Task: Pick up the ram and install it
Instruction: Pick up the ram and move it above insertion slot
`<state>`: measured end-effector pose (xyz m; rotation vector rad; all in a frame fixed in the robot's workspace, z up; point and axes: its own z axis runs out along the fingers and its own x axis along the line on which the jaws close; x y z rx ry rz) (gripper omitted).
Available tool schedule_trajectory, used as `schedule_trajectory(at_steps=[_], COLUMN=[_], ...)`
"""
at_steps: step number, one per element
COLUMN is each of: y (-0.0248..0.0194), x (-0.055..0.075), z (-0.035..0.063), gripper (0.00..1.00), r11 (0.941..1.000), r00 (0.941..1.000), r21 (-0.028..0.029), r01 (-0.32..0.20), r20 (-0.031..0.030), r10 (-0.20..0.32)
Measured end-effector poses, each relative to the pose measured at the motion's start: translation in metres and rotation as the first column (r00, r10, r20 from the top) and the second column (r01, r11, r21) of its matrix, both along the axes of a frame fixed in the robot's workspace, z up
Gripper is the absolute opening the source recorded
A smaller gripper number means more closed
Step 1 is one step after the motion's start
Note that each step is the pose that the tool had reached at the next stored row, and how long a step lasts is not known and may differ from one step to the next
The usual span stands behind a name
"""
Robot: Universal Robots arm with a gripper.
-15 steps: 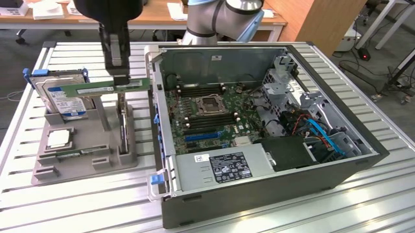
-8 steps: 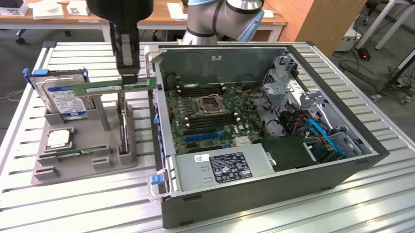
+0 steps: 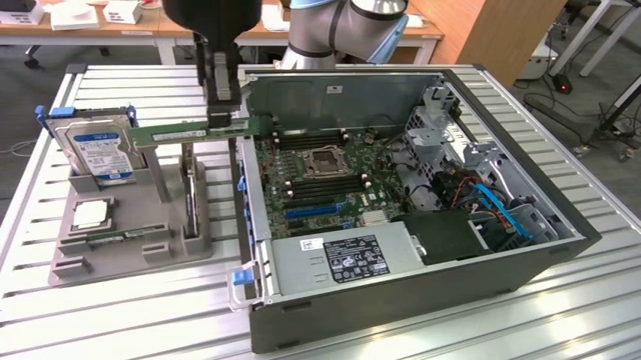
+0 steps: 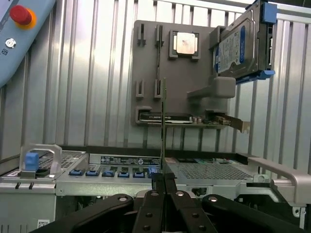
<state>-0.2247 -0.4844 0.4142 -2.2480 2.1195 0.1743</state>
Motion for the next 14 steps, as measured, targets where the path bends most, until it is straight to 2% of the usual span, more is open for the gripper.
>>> schedule_trajectory(at_steps=[7, 14], y=[0.0, 0.0], x=[0.02, 0.04], z=[0.0, 0.0], gripper=[0.11, 0.11], r11=[1.0, 0.9999], r00=[1.0, 1.0], r21=[0.0074, 0.0105], r01=[-0.002, -0.004], r20=[0.0, 0.0], r10=[0.002, 0.004])
